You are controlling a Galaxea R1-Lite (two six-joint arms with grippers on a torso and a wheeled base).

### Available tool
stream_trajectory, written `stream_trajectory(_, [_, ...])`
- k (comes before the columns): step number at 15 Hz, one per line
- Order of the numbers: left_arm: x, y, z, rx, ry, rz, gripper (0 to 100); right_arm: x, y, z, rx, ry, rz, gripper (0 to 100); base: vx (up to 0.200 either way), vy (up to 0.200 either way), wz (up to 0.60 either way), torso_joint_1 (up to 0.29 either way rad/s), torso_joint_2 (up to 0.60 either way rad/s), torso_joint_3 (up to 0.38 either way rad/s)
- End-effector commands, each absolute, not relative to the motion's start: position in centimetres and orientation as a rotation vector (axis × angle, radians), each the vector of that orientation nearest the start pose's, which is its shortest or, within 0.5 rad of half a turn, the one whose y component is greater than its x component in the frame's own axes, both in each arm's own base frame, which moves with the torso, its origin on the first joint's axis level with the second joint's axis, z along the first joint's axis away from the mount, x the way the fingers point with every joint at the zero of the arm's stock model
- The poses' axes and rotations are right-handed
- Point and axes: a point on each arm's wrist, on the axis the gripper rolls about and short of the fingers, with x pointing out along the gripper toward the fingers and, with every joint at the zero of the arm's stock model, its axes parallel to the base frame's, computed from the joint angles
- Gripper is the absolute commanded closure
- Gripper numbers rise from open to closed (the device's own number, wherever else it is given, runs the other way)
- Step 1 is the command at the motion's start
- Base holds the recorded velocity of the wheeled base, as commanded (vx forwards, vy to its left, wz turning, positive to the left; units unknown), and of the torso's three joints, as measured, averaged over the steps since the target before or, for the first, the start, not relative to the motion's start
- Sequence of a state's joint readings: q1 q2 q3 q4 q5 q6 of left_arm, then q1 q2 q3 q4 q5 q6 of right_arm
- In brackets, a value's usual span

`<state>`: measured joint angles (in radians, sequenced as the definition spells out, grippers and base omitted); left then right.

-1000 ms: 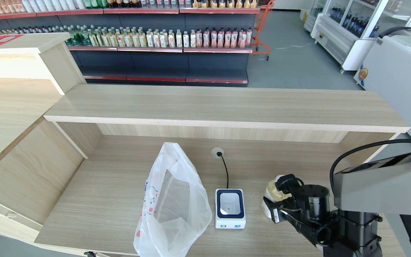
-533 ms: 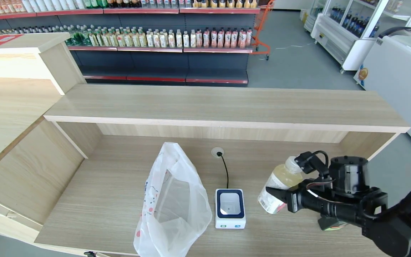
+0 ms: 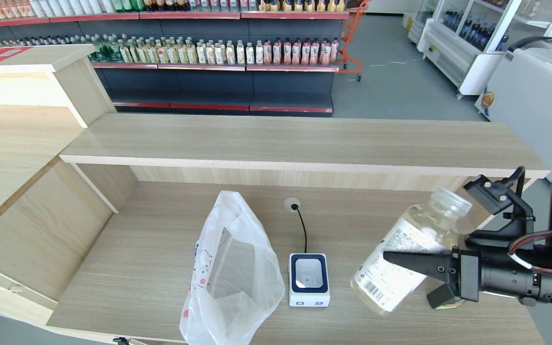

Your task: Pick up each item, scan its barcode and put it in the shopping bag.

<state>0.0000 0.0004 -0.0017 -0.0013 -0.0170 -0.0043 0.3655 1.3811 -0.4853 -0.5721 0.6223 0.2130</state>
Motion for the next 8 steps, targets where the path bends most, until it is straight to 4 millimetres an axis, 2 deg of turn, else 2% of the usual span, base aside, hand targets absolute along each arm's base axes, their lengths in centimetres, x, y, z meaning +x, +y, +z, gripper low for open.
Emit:
stream_trajectory(1, [-2.3,0.0,7.6,-0.005,-0.003,-0.017,0,17.5,8.3,18.7,0.240,0.384,1.021,100,0.000,0.000,0.00,0.000,0.00,0.000])
stream_trajectory(5, [-2.3,0.0,7.6,-0.005,-0.003,-0.017,0,16.9,8.6,18.2,0.252,0.435,1.198,100,0.000,0.000,0.00,0.000,0.00,0.000])
stream_trajectory(8, [-2.3,0.0,7.6,-0.005,-0.003,-0.017,0,16.8,9.4,17.7,0.226,0.447,1.269,100,0.000,0.000,0.00,0.000,0.00,0.000])
